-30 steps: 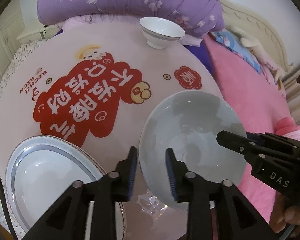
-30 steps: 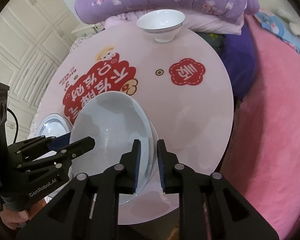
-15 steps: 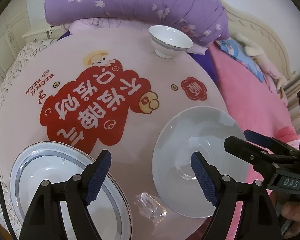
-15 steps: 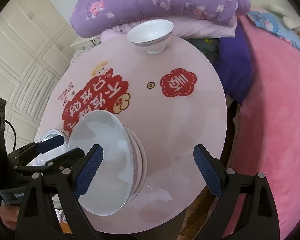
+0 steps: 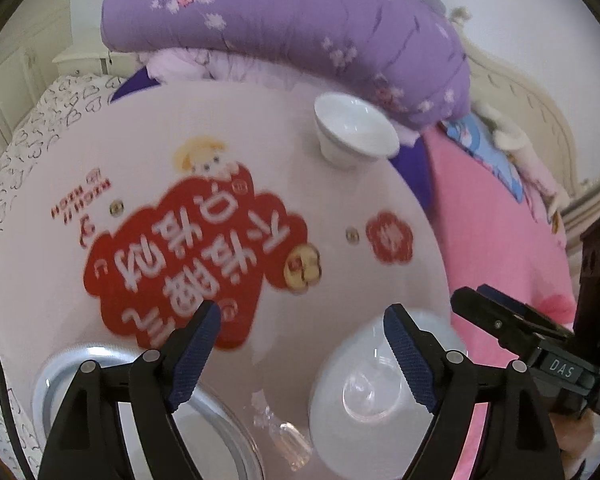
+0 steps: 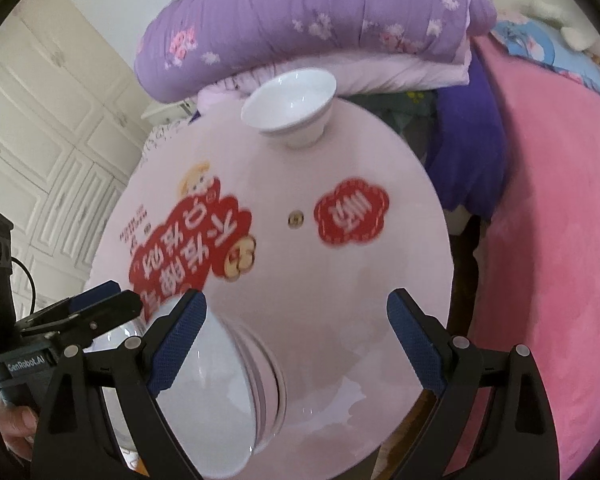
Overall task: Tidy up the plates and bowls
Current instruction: 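Lift both open grippers away from the bowls, then move both open grippers to the white bowl beside the purple bedding, then close both grippers on the rim of the third white bowl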
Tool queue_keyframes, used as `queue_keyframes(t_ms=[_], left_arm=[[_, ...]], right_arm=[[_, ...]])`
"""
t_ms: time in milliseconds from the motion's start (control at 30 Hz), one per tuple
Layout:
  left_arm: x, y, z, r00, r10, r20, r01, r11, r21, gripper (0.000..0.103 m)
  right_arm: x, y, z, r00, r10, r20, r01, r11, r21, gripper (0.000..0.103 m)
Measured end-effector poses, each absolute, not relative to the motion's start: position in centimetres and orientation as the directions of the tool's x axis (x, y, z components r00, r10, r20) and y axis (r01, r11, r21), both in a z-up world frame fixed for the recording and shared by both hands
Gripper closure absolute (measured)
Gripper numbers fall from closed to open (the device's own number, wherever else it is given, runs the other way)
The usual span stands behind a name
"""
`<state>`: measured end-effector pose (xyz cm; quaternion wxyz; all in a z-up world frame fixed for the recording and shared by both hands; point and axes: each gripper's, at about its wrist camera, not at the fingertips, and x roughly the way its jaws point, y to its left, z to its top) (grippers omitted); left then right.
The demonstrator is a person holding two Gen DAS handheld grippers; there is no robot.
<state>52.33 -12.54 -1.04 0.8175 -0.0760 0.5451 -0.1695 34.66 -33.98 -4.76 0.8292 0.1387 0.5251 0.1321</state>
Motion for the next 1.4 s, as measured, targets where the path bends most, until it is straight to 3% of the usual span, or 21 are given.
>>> queue_keyframes(t_ms=[300, 933, 1100, 1267, 1400], left_arm=[[60.0, -12.6, -0.1, 0.404, -0.338, -0.85, 0.116, 0.941, -0.319, 0.018], [72.9, -17.3, -7.4, 0.307, -0.369, -0.877, 0.085, 0.929, -0.36, 0.018], [74.9, -18.3, -9.0, 0.294, -0.385, -0.875, 0.073, 0.922, -0.381, 0.018], [76.4, -19.4, -10.7, 0.27, -0.393, -0.879, 0.066, 0.918, -0.391, 0.019], [77.5, -20.2, -11.8, 0.252, -0.406, -0.878, 0.064, 0.913, -0.404, 0.029]], right_arm=[[41.8, -35.6, -3.5, 0.469, 0.377, -0.799, -0.048, 0.914, 0.403, 0.01], [51.8, -35.2, -8.2, 0.379, 0.396, -0.836, -0.006, 0.905, 0.426, 0.015], [53.2, -34.9, -9.0, 0.364, 0.389, -0.847, -0.005, 0.909, 0.416, 0.021], [54.1, -34.7, -9.9, 0.345, 0.384, -0.856, -0.001, 0.913, 0.409, 0.034], [54.6, -34.6, -10.5, 0.334, 0.382, -0.862, 0.0, 0.914, 0.405, 0.045]])
